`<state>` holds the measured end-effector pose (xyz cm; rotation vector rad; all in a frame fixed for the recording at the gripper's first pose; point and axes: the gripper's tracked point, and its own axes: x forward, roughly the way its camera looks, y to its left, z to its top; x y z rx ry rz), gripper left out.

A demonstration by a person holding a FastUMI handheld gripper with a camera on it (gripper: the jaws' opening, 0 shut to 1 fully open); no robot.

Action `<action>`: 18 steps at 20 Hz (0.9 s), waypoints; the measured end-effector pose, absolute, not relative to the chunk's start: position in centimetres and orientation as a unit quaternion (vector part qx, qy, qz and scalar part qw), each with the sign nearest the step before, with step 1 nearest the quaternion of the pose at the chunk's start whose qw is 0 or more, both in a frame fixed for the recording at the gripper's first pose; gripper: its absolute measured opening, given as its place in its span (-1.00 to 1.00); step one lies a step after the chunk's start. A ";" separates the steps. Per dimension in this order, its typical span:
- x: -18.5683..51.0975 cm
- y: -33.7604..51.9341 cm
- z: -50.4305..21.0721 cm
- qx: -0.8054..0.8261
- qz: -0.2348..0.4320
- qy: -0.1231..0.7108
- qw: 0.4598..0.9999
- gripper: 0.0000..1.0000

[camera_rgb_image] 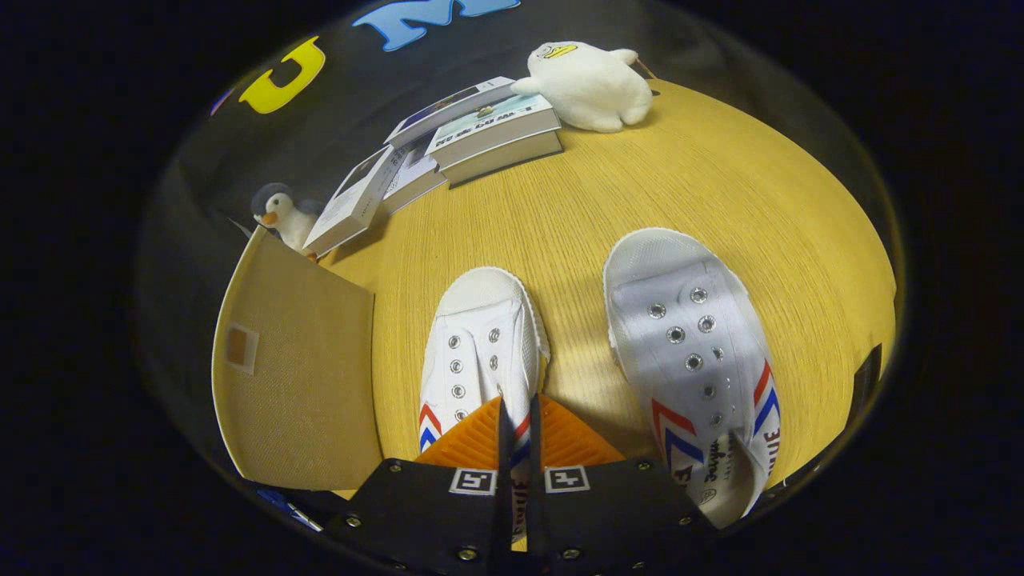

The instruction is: Open the storage box then place both shoes into the box .Put the left shoe in first, then the right shoe, with the right side of both shoes facing outward in a uniform manner.

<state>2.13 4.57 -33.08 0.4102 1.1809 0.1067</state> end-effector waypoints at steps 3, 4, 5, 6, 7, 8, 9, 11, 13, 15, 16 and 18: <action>2.0 4.9 -31.5 0.184 0.061 0.547 0.814 -0.85; 2.1 5.3 -30.6 0.187 0.066 0.543 0.816 -0.85; 2.2 5.7 -30.0 0.194 0.072 0.541 0.815 -0.85; 2.6 6.0 -29.1 0.208 0.069 0.536 0.815 -0.85; 2.7 6.4 -28.3 0.222 0.069 0.535 0.812 -0.85; 3.0 6.9 -27.3 0.238 0.071 0.532 0.809 -0.85; 3.3 7.4 -26.3 0.253 0.075 0.528 0.807 -0.85; 3.7 8.2 -24.3 0.272 0.081 0.524 0.803 -0.85; 4.4 8.8 -22.4 0.273 0.085 0.517 0.807 -0.85; 5.0 9.5 -20.7 0.268 0.091 0.509 0.813 -0.85; 5.4 10.0 -19.8 0.266 0.098 0.505 0.815 -0.85; 5.9 11.1 -18.3 0.268 0.105 0.500 0.817 -0.85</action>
